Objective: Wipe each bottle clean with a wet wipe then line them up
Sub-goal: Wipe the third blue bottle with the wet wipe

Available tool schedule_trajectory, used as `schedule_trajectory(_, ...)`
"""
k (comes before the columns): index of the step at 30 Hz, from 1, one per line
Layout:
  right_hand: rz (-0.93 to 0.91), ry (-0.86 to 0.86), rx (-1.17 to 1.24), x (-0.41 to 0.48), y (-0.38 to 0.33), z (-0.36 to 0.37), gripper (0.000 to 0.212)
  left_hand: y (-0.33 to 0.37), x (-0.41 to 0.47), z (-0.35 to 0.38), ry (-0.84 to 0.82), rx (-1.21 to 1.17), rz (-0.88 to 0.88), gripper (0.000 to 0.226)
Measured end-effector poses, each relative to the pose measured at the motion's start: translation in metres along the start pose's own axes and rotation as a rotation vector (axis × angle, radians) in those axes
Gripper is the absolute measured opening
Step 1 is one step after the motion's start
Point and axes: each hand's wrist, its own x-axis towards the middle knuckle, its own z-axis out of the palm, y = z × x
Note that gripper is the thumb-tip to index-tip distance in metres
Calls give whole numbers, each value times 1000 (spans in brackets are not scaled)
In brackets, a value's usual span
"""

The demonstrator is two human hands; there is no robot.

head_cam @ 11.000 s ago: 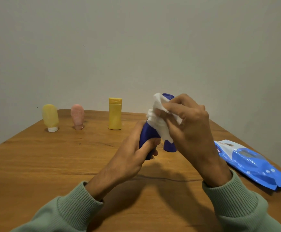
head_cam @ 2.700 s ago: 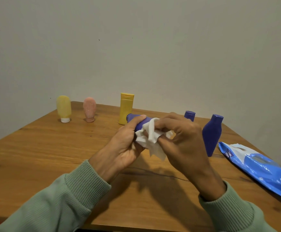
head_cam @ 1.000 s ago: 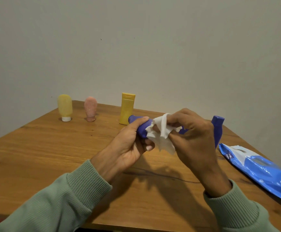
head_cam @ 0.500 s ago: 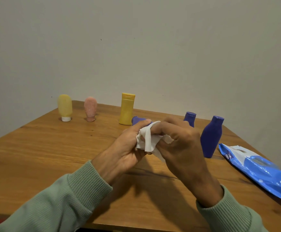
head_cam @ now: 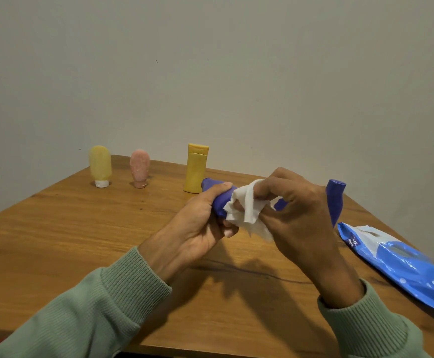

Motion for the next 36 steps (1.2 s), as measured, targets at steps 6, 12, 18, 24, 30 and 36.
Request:
schedule_trajectory(6, 2, -28, 14, -2, -4, 6, 15, -1, 2, -1, 11, 22, 21, 35)
schedule_trajectory(12, 16, 42, -10, 1, 1, -1, 17, 4, 1, -1, -2, 14, 38, 23)
schedule_trajectory(18, -19, -12, 4, -3, -7, 8, 15, 0, 0, 2, 26, 22, 37, 53)
schedule_trajectory(24, 21, 43, -27, 2, 3, -7, 19, 6, -1, 0, -17, 19, 35, 22)
schedule_trajectory(30, -48, -10, -43, -3, -7, 5, 17, 0, 2, -1, 18, 51, 20, 38)
schedule_trajectory(36, 32, 13, -24, 4, 5, -12, 19, 5, -3, 2, -25, 32, 30, 20)
